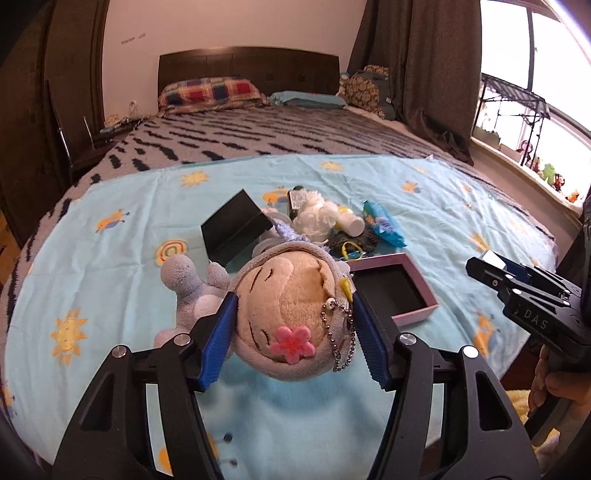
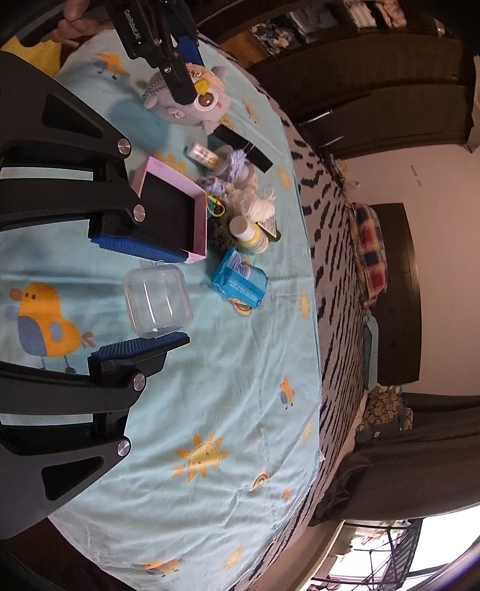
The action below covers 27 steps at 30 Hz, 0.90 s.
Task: Collect trash
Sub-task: 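Carry the doll and clear box down past the bed edge to the dark bin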
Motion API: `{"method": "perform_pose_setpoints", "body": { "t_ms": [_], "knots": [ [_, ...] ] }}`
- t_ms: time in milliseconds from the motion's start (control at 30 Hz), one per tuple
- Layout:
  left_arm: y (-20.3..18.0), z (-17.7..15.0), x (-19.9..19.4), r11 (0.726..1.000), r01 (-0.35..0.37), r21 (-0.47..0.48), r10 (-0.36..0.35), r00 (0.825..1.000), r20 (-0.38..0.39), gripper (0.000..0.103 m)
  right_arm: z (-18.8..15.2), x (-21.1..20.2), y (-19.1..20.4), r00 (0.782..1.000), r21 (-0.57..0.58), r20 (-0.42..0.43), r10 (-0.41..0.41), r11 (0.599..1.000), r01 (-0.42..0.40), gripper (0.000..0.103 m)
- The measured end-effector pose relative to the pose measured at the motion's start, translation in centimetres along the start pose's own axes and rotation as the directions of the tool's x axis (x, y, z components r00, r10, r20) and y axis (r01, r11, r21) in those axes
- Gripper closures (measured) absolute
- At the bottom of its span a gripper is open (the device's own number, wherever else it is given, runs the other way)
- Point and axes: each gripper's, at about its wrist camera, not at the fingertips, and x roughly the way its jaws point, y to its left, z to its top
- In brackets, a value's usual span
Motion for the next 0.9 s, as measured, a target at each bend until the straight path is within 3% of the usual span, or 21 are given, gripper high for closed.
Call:
{"method": "perform_pose_setpoints", "body": {
  "t_ms": [167,400,700,900],
  "knots": [
    [-0.9,-1.7,-4.9,1.000,0.015,0.025,-0.016,0.999,0.049,0.044,-1.4,-3.6,0.7,0.999,-0.005,0.012,0.036,0.999,-0.036,0.063],
    [-2.5,-6.0,-9.0,0.997,0.079,0.017,-0.079,0.996,0.033,0.044,-4.8,-8.4,1.4,0.998,-0.014,0.000,0.059,0.998,-0.059,0.063],
    [-4.0,-11.7,-9.9,0.987,0.157,0.042,-0.152,0.984,-0.094,0.043,-10.2,-9.5,1.4,0.989,0.015,-0.110,0.095,0.995,-0.094,0.063],
    [-4.2,-15.1,-7.0,0.984,0.173,0.038,-0.161,0.962,-0.222,0.043,-13.9,-7.2,1.6,0.969,0.045,-0.222,0.107,0.994,-0.100,0.063]
  ]
}}
